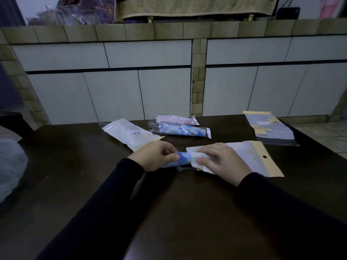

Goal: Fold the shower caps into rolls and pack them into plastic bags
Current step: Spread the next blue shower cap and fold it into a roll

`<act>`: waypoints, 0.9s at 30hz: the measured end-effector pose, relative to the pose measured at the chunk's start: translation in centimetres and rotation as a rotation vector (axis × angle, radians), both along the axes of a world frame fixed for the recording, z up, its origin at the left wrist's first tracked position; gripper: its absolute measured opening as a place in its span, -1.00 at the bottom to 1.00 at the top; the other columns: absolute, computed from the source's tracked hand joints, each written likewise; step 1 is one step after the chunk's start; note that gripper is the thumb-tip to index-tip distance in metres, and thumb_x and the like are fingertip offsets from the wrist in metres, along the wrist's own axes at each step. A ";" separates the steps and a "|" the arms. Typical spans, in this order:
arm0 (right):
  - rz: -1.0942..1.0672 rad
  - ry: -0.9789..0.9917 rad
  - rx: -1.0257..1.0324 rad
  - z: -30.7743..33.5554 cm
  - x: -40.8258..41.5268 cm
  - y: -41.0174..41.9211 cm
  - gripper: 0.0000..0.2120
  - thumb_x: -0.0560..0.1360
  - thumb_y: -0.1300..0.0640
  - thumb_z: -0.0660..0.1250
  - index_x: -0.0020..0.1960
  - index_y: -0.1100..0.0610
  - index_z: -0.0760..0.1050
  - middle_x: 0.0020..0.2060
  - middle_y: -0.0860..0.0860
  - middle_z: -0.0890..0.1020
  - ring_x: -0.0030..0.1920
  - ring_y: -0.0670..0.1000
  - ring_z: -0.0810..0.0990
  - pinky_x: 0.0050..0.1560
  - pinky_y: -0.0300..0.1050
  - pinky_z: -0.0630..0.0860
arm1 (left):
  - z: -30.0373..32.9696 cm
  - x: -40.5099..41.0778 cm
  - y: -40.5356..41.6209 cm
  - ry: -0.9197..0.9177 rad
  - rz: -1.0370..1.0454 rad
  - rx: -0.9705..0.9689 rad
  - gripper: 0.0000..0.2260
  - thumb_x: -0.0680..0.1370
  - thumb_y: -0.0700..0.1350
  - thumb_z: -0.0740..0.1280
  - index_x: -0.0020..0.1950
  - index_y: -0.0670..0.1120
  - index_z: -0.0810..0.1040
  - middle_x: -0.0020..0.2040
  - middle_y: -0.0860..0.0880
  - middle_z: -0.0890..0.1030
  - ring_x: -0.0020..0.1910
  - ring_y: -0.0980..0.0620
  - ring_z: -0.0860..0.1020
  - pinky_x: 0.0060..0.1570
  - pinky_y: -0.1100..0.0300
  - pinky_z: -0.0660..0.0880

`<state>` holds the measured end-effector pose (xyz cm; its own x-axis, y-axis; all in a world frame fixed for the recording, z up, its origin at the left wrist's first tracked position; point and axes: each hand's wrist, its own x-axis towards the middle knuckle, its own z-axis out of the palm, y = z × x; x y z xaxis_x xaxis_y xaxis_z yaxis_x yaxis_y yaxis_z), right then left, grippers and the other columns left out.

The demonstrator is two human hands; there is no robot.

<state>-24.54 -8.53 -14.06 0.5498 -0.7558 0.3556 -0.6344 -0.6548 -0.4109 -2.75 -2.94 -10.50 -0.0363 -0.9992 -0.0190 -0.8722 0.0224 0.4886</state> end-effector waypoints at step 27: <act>-0.056 0.119 -0.051 -0.1 -0.6 0.8 -0.65 0.55 -0.15 0.23 0.33 -0.24 0.41 0.16 -0.19 0.35 0.17 -0.18 0.28 0.33 -0.11 0.28 | -1.2 -1.9 -0.2 0.398 0.283 -0.149 -0.92 0.52 -0.03 0.40 -0.15 0.00 0.65 -0.22 0.07 0.64 -0.21 0.15 0.55 -0.20 0.32 0.41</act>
<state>-25.09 -7.70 -14.19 0.5482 -0.7689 0.3290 -0.7125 -0.6354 -0.2978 -4.61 -3.17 -11.67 0.2611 -0.9616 0.0848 -0.6011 -0.0932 0.7937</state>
